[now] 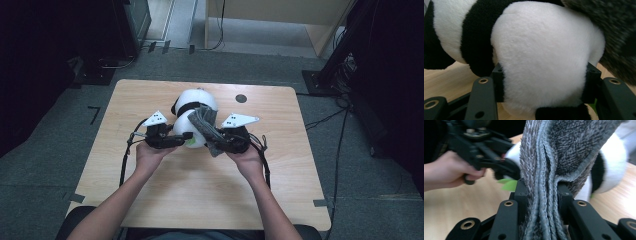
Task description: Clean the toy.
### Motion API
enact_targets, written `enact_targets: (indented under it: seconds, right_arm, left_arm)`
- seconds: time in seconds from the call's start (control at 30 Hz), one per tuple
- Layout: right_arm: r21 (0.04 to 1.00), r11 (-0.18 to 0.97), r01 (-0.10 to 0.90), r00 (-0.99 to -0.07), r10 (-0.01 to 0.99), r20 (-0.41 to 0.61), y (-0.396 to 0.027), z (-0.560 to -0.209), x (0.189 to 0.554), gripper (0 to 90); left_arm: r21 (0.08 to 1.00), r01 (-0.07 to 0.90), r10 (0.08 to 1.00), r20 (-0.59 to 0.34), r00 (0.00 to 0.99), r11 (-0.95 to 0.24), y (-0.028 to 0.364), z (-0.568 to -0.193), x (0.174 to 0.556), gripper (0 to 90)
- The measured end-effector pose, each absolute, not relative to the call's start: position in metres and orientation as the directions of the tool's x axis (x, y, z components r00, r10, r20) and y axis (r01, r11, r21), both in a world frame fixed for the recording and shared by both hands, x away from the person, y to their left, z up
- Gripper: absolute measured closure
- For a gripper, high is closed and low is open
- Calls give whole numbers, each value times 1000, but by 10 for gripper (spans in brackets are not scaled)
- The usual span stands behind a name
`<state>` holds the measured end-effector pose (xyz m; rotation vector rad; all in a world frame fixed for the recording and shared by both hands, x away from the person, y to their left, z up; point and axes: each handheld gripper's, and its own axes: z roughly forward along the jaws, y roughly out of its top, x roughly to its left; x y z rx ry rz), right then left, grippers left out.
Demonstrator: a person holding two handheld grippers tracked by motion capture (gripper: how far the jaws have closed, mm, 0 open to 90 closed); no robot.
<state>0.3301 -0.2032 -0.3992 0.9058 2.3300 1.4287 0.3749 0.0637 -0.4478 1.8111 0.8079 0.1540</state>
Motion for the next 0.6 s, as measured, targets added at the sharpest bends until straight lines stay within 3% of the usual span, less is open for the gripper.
enact_targets:
  seconds: [0.27,0.33,0.6]
  right_arm:
    - [831,396,391,-836,530,141,-173,-422,327,723]
    - [823,427,374,-839,534,105,-165,-434,326,729]
    - [806,434,403,-828,548,119,-174,-453,337,735]
  left_arm:
    - [856,507,591,-361,722,-97,71,-446,380,425]
    - [863,493,600,-337,725,-111,71,-445,379,431]
    - [863,499,598,-356,718,-85,77,-445,382,431]
